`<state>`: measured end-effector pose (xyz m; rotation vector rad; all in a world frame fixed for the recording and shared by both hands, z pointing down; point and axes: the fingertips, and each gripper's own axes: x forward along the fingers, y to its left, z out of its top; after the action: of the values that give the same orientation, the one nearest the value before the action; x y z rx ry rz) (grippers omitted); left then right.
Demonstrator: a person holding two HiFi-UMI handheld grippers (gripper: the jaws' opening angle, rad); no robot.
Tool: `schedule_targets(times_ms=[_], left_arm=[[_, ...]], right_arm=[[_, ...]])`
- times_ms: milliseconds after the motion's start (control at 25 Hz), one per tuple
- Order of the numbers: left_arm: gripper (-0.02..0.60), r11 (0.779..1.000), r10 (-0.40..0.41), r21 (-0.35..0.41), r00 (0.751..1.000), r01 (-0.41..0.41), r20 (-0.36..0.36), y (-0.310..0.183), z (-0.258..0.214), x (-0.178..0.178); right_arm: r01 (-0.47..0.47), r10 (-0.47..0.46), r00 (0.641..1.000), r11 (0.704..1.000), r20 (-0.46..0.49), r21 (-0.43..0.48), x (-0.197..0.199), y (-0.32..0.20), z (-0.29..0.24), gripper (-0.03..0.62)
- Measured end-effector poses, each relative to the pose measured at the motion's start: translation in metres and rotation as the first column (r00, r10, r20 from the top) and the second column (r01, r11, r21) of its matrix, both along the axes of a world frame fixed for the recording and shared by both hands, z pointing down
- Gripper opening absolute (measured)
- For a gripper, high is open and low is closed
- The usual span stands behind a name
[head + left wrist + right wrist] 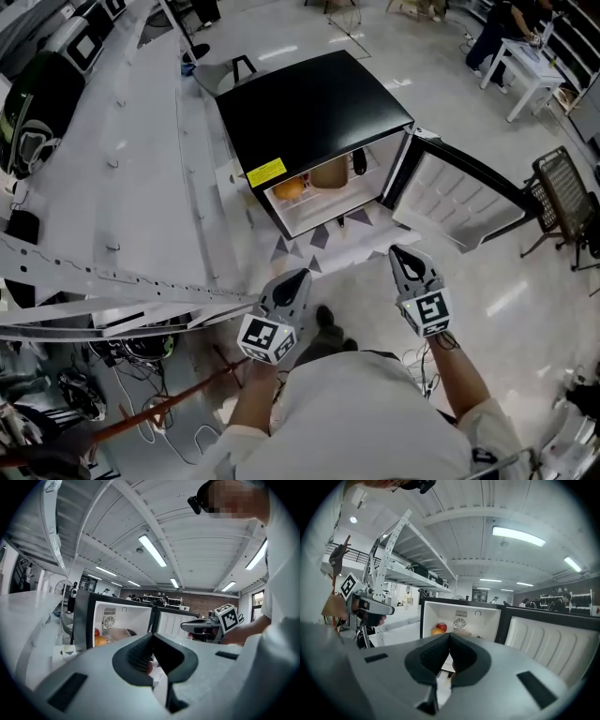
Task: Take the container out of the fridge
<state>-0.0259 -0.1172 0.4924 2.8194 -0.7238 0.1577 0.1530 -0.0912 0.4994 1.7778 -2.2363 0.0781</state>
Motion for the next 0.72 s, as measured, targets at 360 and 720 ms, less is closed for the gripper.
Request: schedule_targets(times_ms=[360, 720], left_arm=[[0.002, 0.998, 0.057, -0.008, 0.998, -0.057, 0.007, -0.058, 0.013, -0.001], [0.002, 0.998, 0.055, -0.018, 0.998, -0.055, 0.004, -0.083, 0.018, -0.003]], right_arm=[[-0.010, 0.011, 0.984, 1.000, -0.177, 0.006, -0.002, -0.074, 0.012, 0.031], [0.031, -0.046, 0.932, 0.998, -0.359, -0.046, -0.012, -0.120, 0.043, 0.086]])
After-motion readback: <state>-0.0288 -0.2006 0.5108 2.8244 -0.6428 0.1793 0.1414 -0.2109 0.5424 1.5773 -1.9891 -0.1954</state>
